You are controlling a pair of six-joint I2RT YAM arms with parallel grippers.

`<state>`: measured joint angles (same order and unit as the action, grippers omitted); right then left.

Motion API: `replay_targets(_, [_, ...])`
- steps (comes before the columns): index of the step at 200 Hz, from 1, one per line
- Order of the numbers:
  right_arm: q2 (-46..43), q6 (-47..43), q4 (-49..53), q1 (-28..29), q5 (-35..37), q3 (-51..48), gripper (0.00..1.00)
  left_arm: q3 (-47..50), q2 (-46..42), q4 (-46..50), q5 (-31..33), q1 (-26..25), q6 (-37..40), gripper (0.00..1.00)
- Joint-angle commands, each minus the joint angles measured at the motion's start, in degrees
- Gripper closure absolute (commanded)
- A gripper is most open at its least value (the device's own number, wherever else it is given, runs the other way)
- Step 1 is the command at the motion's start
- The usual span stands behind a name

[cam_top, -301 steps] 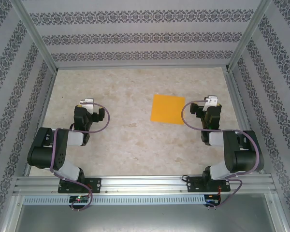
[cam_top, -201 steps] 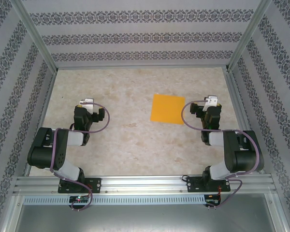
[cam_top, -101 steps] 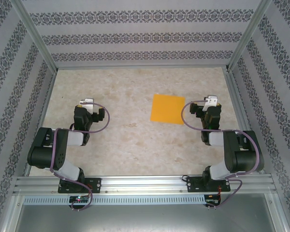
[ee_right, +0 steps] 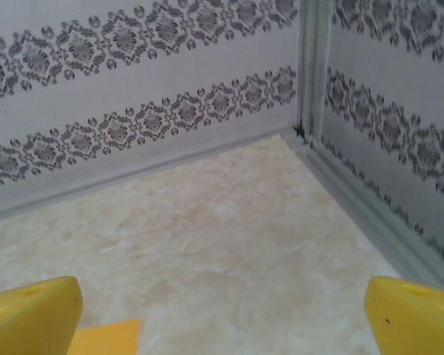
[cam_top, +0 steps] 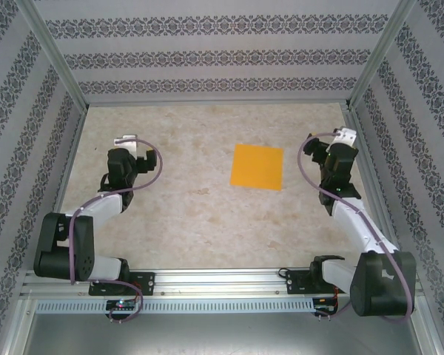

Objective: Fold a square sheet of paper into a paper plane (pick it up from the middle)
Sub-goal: Move the square sheet of paper to the center of the table.

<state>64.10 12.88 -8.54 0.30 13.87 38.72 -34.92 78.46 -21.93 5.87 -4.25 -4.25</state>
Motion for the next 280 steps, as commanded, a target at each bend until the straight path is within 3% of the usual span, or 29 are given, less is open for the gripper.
replay_targets(1, [1.33, 12.73, 21.68, 0.88, -2.67, 6.03, 0.02, -5.43, -2.72, 14.52, -0.50, -0.68, -8.00, 0.00])
replay_targets(16, [4.63, 15.52, 26.33, 2.31, -7.86, 9.54, 0.02, -9.70, -3.05, 22.19, -1.26, -1.41, -13.22, 0.00])
replay_targets(46, [13.82, 19.06, 32.12, 9.73, -12.46, 16.56, 0.02, -14.52, -2.88, 29.70, -9.32, -1.55, -21.25, 0.00])
replay_targets(72, [22.26, 22.57, 33.24, 16.66, -12.35, 21.89, 0.02, -17.38, -3.57, 35.39, -14.46, -1.55, -25.64, 0.00])
replay_targets(96, [31.17, 23.41, 35.89, 22.24, -9.85, 28.61, 0.02, -19.91, -4.19, 40.46, -19.55, -1.57, -24.97, 0.00])
replay_targets(167, [49.00, 22.32, 44.30, 28.02, -8.32, 44.97, 0.02, -20.37, -7.05, 45.43, -19.59, -1.64, -22.54, 0.00])
replay_targets(280, [53.72, 23.39, 43.14, 32.81, -17.74, 39.88, 0.02, -20.38, -6.34, 46.12, -19.46, -1.63, -21.76, 0.00])
